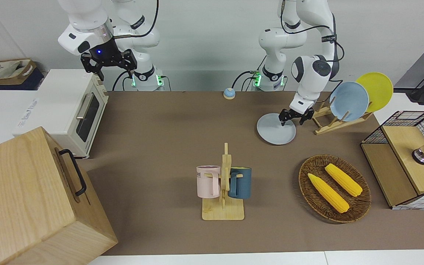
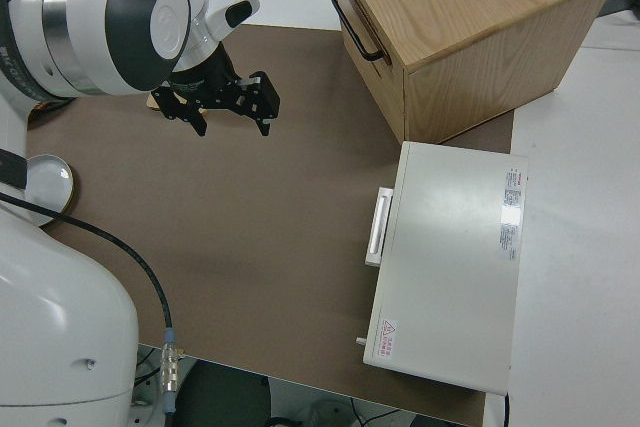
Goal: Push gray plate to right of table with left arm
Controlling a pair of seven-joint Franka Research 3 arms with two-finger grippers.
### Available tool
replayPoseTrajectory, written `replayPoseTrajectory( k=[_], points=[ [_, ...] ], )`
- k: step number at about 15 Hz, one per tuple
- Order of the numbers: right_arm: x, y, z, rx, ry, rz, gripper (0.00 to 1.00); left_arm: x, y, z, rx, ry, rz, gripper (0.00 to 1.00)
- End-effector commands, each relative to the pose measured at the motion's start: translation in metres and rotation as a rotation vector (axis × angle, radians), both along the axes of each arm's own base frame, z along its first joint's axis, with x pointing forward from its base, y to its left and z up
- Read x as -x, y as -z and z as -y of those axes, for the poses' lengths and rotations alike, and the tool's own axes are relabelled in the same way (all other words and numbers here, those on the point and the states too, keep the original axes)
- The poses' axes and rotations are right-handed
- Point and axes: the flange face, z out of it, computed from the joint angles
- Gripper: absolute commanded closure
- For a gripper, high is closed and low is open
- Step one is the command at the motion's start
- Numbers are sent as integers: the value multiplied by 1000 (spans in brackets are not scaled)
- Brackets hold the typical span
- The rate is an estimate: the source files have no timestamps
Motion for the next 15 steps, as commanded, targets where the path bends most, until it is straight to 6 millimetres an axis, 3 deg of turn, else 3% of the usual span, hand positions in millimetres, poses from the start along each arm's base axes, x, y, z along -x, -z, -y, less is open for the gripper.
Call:
replayPoseTrajectory(
  k=[1,8,10,12,13,14,15],
  points=[
    [3,-4,1,-1,15,-4,17,3,9,-2,4,7,11,2],
    [3,-4,2,-2,15,-4,17,2,15,-3,5,7,7,15],
    [3,-4,1,-2,14,-4,17,2,15,-3,5,6,7,194],
    [3,-4,2,-1,17,-4,17,2,15,-4,5,1,7,509],
    [3,-4,1,-2,14,-4,17,2,15,-4,5,-2,6,745],
    [3,-4,2,-2,15,-4,17,2,15,-4,5,-4,6,919],
    [3,-4,1,-1,15,-4,17,2,15,-5,6,-5,6,999]
  ],
)
